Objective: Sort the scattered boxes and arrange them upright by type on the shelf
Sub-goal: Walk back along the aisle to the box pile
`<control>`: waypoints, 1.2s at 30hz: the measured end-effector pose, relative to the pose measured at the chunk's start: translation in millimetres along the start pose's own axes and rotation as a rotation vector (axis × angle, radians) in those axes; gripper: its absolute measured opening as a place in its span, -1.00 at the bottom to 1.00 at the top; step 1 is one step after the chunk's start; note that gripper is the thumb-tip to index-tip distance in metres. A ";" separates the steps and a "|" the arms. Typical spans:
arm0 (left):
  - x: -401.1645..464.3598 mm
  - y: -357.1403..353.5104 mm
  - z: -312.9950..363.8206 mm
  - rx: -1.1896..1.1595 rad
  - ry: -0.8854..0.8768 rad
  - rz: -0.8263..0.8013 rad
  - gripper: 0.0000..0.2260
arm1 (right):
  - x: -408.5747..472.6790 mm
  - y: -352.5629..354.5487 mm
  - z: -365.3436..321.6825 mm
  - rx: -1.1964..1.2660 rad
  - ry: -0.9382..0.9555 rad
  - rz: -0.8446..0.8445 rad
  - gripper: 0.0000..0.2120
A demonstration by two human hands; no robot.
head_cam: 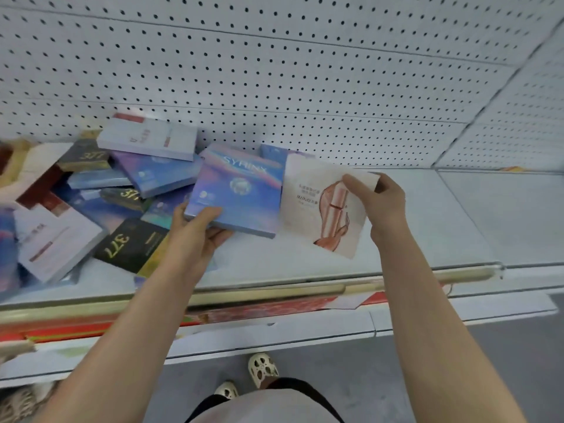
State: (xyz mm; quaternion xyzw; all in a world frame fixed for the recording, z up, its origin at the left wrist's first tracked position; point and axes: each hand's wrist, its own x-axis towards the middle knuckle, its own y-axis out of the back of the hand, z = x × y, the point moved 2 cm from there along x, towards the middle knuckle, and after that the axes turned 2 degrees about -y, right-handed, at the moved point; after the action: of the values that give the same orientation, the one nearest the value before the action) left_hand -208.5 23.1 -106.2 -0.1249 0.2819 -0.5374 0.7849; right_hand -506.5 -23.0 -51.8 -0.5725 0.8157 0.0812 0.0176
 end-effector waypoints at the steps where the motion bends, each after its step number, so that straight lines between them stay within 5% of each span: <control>1: -1.6 -1.0 -3.8 -0.011 0.028 -0.006 -0.71 | -3.6 3.2 4.0 -0.018 0.008 0.011 -0.70; 12: -13.4 9.2 -17.1 -0.007 0.153 -0.030 -0.76 | -26.9 33.1 57.9 -0.204 -0.057 -0.151 -0.58; 18: -24.2 -8.3 -26.0 0.107 0.164 -0.095 -0.95 | -37.5 55.7 61.1 0.043 -0.055 0.001 -0.62; 24: -51.1 -58.3 -51.7 0.253 0.107 -0.361 -0.70 | -49.0 121.0 54.1 0.166 -0.041 0.186 -0.62; 36: -128.8 -226.3 -187.5 0.247 0.158 -0.520 -0.76 | -58.6 345.7 71.2 0.104 -0.047 0.381 -0.76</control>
State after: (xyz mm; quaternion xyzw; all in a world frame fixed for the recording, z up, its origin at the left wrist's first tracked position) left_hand -525.5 72.3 -105.5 -0.0543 0.2330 -0.7586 0.6060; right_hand -814.8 157.0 -76.0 -0.4042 0.9117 0.0542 0.0505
